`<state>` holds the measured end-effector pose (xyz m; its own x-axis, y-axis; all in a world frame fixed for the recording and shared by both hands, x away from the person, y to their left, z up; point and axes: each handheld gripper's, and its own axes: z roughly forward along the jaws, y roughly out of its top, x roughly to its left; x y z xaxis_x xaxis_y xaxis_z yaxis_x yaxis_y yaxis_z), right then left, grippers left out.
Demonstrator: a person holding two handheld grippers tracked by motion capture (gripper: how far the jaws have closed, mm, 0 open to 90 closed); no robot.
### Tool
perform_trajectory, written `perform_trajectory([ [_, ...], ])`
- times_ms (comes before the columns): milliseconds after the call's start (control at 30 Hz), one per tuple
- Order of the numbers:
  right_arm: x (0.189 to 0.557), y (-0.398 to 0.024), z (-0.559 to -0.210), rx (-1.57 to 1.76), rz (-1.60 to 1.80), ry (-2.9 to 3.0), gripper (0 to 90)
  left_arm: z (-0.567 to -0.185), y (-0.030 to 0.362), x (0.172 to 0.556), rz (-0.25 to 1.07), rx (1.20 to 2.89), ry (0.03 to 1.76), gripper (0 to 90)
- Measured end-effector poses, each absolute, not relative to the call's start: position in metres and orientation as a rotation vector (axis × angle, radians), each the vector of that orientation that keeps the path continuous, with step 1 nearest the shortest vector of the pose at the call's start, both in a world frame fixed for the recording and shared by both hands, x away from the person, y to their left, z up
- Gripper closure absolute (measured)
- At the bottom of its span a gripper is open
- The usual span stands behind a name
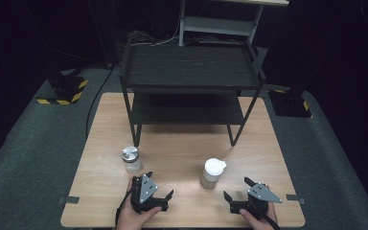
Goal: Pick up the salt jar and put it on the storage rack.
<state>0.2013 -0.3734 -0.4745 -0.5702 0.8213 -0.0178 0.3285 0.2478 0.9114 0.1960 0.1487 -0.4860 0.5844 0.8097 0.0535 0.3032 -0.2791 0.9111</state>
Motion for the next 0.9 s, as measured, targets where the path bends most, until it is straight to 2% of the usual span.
perform_trajectory([
  [900,0.2064,-0.3768,-0.4751,1.032,1.325,2.042,0.2,-0.49,0.1556,0.1926,0.673,1.783,0.939,1.1],
])
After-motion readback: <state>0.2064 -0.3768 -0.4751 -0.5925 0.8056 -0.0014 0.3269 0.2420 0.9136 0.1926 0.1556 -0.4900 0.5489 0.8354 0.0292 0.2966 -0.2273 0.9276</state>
